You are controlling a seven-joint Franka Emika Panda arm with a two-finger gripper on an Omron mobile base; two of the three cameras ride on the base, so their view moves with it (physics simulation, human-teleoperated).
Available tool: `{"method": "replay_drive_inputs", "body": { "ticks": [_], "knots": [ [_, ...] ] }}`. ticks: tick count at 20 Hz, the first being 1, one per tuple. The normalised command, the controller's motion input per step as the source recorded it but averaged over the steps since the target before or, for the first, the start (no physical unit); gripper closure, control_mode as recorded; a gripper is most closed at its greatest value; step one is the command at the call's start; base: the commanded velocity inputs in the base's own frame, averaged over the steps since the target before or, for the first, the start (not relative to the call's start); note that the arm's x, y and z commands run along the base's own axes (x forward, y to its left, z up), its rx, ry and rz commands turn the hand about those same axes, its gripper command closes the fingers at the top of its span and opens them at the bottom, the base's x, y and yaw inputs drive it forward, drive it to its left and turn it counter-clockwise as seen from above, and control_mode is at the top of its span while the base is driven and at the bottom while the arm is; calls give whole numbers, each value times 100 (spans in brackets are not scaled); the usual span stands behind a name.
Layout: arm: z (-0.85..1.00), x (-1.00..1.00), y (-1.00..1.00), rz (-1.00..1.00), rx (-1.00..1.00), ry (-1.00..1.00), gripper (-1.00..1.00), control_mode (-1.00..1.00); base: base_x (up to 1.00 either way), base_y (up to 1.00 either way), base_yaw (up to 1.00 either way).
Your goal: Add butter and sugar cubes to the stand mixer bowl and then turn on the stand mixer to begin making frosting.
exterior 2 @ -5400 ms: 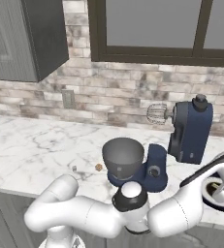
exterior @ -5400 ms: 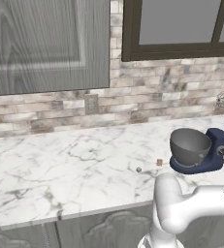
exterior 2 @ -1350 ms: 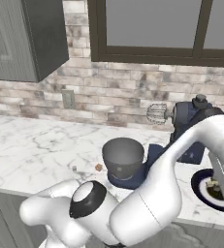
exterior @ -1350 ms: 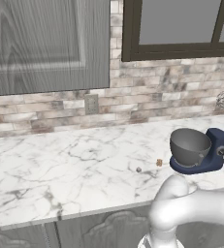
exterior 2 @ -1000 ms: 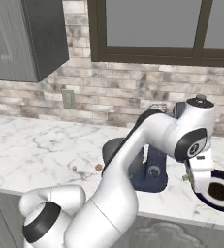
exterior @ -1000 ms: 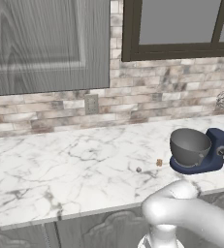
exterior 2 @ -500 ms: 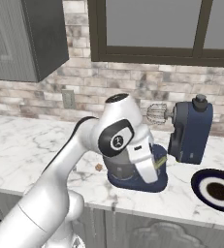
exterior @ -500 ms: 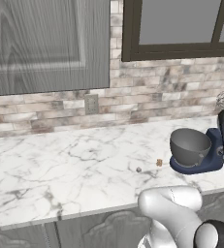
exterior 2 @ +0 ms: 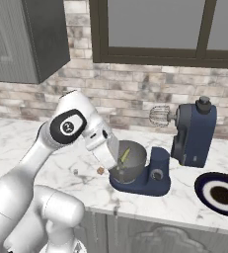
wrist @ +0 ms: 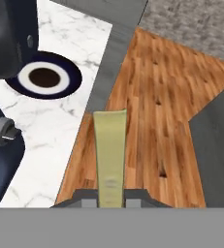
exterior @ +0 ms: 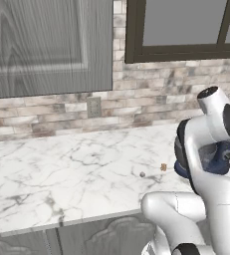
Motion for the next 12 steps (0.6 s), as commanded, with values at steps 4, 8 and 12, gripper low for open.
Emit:
{"method": "replay_drive_inputs", "body": {
  "ticks": [4,8,12],
  "knots": [
    [0,50,59,2,-4,20,100,-100,0,0,0],
    [-1,43,22,4,0,11,100,-100,0,0,0],
    [-12,22,0,1,0,3,100,-100,0,0,0]
  ]
}}
